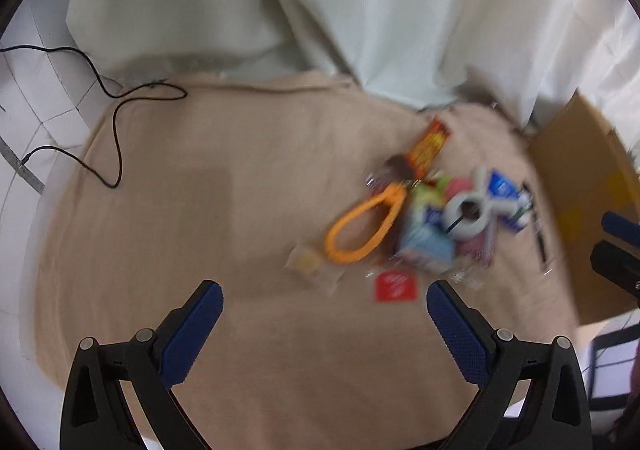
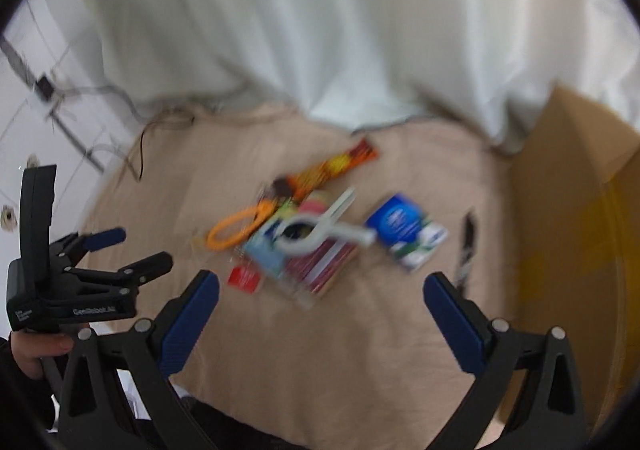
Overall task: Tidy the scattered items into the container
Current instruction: 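Return both tools from the box to the remaining items, then grasp the red-wrapped snack pack with the right tool while the left tool reaches a clear bag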
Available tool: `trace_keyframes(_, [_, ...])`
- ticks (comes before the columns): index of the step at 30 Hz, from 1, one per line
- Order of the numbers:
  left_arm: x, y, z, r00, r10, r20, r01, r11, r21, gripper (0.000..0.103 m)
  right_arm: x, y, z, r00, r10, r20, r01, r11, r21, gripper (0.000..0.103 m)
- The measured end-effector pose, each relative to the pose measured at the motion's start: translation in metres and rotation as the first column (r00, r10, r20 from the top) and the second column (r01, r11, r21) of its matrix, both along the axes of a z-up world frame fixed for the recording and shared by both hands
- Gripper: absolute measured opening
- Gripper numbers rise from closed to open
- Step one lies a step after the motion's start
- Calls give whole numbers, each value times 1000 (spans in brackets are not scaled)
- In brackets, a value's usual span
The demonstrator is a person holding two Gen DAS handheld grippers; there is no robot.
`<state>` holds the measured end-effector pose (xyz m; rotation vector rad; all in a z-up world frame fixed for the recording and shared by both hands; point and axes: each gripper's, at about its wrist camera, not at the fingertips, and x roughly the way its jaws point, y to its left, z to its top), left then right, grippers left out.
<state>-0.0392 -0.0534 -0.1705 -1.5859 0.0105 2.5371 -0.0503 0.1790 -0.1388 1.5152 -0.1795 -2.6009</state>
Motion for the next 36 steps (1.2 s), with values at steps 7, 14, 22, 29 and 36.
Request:
trace_keyframes(7, [-8,3,-47,1000,0,16,-1,999,46,46,12,-8,-27,996,-35,84,40,998,-50,103])
trace_keyframes(14, [-21,3,-63,999,41,5,-41,998,-37,46,11,-8,-35,994,-60,95,66,996,-53,103])
trace_keyframes(22, [-30,-5,-67,993,112,20,-112,993,-31,46,7,-8,-37,993,-70,94,75,996,-56,103])
trace_keyframes(29, [-27,-40,-65,973,220,66,-225,972,65,46,4,-6,-39,992,-73,100,79,995,-63,103])
trace_keyframes(36, [-30,-52,-67,963,253,90,-263,956,128,46,-3,-3,-45,988,-99,116,108,991,-74,103])
